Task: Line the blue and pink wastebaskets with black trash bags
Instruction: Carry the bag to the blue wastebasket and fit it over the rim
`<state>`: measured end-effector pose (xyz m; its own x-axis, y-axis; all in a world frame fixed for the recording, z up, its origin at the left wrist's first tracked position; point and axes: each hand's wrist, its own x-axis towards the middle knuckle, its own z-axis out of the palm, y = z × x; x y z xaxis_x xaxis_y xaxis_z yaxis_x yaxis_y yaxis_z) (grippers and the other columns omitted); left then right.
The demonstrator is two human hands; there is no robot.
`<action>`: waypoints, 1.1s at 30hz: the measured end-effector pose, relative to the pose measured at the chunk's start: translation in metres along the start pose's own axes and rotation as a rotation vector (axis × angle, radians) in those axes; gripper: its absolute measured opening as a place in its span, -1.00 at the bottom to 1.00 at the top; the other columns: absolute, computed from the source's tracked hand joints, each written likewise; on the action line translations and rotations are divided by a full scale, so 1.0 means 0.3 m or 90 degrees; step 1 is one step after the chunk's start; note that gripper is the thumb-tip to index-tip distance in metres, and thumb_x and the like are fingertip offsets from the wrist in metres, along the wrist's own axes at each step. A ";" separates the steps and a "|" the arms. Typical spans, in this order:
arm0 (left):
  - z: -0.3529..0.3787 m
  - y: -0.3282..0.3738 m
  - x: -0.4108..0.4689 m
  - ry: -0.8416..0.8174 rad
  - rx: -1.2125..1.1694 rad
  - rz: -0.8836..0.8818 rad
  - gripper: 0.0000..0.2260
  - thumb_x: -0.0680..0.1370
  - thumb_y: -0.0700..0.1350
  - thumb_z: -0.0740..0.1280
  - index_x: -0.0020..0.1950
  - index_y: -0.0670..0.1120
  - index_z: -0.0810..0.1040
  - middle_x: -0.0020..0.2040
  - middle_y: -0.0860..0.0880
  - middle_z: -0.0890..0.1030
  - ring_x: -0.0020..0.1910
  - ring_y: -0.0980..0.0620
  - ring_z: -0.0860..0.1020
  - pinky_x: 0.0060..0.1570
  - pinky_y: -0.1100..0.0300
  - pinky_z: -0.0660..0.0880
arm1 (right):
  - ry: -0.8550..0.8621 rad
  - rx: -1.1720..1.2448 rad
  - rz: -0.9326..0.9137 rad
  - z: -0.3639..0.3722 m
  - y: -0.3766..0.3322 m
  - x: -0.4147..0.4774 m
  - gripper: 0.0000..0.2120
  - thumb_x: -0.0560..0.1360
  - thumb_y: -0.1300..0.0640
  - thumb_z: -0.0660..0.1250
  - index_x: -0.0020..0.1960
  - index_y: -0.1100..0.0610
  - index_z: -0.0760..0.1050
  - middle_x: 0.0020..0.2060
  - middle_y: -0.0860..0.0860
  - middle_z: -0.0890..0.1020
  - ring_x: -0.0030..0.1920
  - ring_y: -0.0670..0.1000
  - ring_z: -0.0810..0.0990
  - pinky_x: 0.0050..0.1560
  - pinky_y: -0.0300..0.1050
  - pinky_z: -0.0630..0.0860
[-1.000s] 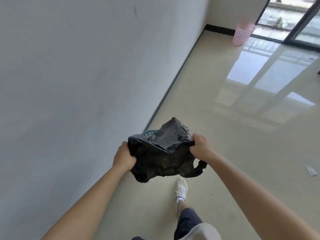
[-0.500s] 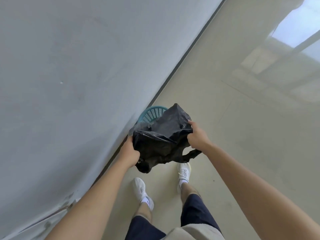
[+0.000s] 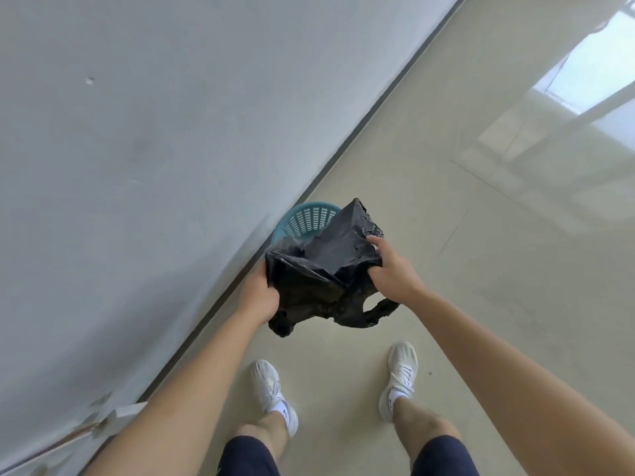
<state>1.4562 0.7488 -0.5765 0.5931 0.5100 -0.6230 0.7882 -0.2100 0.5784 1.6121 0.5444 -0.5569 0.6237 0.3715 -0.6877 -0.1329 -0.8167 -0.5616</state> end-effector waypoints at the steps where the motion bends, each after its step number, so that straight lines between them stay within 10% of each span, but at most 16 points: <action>1: 0.047 -0.033 0.056 0.016 -0.010 0.007 -0.59 0.58 -0.25 0.09 0.37 0.09 0.36 0.27 -0.07 0.53 0.19 -0.12 0.50 0.15 -0.01 0.45 | -0.008 -0.004 -0.014 0.026 0.039 0.068 -0.31 0.42 0.25 0.12 0.49 -0.17 0.16 0.30 -0.04 0.52 0.06 0.04 0.55 -0.03 -0.09 0.47; 10: 0.424 -0.325 0.544 0.044 -0.035 0.081 -0.54 0.54 -0.19 0.14 0.37 0.23 0.30 0.23 0.03 0.56 0.18 -0.07 0.51 0.22 -0.02 0.44 | 0.014 -0.144 -0.090 0.267 0.416 0.593 -0.24 0.42 0.23 0.18 0.54 -0.12 0.03 0.22 0.07 0.55 0.08 0.18 0.56 0.10 0.13 0.54; 18: 0.603 -0.398 0.863 0.008 0.043 0.179 -0.35 0.47 -0.34 0.13 0.50 0.11 0.20 0.40 -0.07 0.40 0.35 -0.10 0.38 0.36 0.08 0.30 | 0.079 -0.604 -0.278 0.479 0.469 0.933 -0.21 0.49 0.20 0.25 0.58 -0.04 -0.10 0.26 0.14 0.40 0.05 0.24 0.58 -0.18 0.02 0.42; 24: 0.724 -0.441 1.038 -0.115 0.284 0.066 -0.47 0.53 -0.23 0.08 0.51 -0.13 0.09 0.30 -0.20 0.42 0.20 -0.17 0.42 0.21 0.00 0.37 | -0.068 -0.783 -0.179 0.570 0.479 1.108 -0.53 0.53 0.14 0.16 0.44 0.05 0.35 0.25 0.09 0.54 0.23 0.18 0.51 0.14 0.02 0.46; 28: 0.753 -0.461 1.113 -0.198 0.545 0.111 -0.56 0.56 -0.18 0.08 0.45 -0.13 0.26 0.42 -0.15 0.39 0.34 -0.14 0.40 0.28 0.02 0.35 | -0.205 -0.738 -0.033 0.599 0.459 1.205 -0.72 0.58 0.09 0.14 0.03 0.22 0.57 -0.07 0.09 0.63 -0.09 0.11 0.60 0.00 -0.03 0.51; 33: 0.616 -0.386 1.075 -0.040 0.499 0.244 -0.49 0.46 -0.34 0.12 0.38 -0.05 0.41 0.36 -0.06 0.47 0.31 -0.06 0.43 0.22 0.11 0.40 | -0.202 -0.686 -0.010 0.565 0.452 1.200 -0.65 0.55 0.00 0.15 0.07 0.17 0.62 -0.07 0.08 0.67 -0.13 0.07 0.61 -0.05 -0.03 0.51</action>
<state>1.5867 0.7835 -0.9416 0.8305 0.2449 -0.5004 0.4044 -0.8828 0.2392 1.6881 0.6425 -0.9587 0.3750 0.3549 -0.8564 0.7047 -0.7094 0.0146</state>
